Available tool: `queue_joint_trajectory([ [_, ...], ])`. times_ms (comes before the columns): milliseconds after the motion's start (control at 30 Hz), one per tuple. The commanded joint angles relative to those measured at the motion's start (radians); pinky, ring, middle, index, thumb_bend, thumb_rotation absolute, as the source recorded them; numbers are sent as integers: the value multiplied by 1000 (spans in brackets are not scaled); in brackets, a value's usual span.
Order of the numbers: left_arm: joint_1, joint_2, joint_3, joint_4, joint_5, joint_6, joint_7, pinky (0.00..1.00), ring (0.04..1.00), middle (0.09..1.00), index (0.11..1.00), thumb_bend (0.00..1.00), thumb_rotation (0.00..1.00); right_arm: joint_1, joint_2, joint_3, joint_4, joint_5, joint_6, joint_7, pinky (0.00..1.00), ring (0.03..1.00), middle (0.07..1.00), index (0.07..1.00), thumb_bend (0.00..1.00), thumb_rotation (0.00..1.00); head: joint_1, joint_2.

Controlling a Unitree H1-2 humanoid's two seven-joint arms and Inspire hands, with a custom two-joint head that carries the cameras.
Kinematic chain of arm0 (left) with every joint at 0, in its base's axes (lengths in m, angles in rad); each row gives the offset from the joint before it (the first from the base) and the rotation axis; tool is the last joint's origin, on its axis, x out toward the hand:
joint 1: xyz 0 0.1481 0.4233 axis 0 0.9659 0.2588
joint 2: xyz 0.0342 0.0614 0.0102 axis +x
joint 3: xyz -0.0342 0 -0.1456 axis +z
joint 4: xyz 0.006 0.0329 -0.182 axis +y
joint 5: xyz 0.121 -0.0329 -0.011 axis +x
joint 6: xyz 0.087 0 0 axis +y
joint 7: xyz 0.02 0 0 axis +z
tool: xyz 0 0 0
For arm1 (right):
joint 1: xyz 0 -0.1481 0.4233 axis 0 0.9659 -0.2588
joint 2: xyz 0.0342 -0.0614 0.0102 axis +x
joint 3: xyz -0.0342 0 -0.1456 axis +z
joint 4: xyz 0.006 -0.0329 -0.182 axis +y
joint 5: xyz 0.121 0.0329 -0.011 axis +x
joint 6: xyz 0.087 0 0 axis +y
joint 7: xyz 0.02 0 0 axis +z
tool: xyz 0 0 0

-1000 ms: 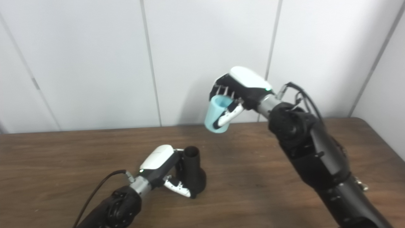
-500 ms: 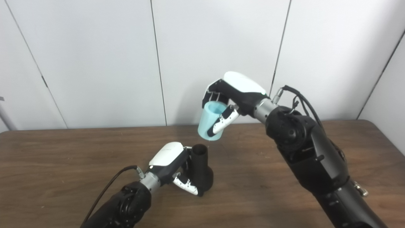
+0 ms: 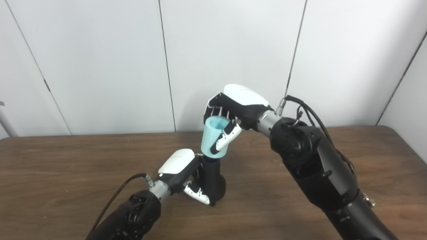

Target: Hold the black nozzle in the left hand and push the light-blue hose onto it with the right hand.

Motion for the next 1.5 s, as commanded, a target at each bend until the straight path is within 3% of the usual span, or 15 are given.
queue_joint_trajectory([
  [0, 73, 35, -53, 60, 57, 78, -125, 405, 469, 485, 480, 526, 0, -28, -6, -10, -41, -7, -1, 2, 334, 414, 493, 521, 517, 0, -1, 0],
  [367, 73, 41, -47, 45, 53, 81, -123, 388, 450, 468, 489, 527, 0, -8, -5, -9, -40, 11, -3, 25, 301, 394, 497, 534, 514, 0, 3, 14],
  [767, 76, 42, -47, 34, 56, 83, -117, 402, 453, 466, 488, 527, 0, 16, 9, 35, -38, -14, 25, 45, 303, 385, 503, 533, 514, 0, 8, 31],
  [1467, 72, 28, -51, 30, 52, 108, -140, 401, 464, 487, 480, 526, 0, 14, 80, 70, -9, -25, 11, 33, 311, 394, 510, 523, 515, 0, 20, 49],
])
